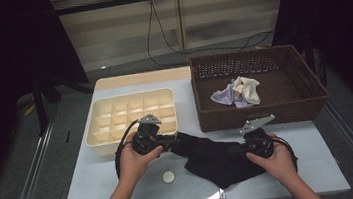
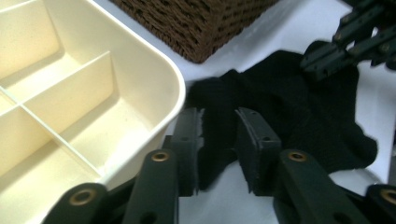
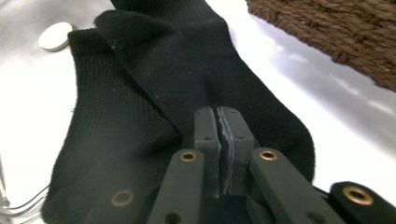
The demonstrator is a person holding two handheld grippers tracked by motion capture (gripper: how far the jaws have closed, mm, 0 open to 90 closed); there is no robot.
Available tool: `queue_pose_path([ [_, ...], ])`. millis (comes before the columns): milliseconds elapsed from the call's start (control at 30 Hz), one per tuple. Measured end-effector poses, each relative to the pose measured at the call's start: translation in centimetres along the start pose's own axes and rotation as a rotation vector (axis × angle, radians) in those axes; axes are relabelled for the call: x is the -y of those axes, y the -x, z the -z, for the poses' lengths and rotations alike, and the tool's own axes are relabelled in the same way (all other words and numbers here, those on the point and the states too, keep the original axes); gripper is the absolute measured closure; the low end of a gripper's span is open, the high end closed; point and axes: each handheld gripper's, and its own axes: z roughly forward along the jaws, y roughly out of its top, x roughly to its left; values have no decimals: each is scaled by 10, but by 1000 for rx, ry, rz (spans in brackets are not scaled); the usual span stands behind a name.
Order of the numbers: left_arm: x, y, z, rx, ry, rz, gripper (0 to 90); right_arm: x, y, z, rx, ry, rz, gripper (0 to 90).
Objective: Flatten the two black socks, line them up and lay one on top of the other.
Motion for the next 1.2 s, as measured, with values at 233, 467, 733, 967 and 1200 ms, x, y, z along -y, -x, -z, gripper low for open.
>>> queue_pose_path([
  [233, 4, 10, -13, 33, -53, -45, 619, 1, -1, -3, 5, -4, 7, 847],
  [467, 13, 15, -37, 55, -105, -70, 547, 2, -2, -6, 15, -19, 14, 823],
  [733, 14, 19, -46, 38, -161, -80, 652, 2, -3, -8, 21, -14, 17, 793],
  [967, 11, 22, -42, 72, -227, -76, 873, 3, -2, -8, 14, -14, 25, 821],
  [1200, 14, 21, -37, 84, -243, -54, 879, 3, -1, -8, 17, -11, 32, 846],
])
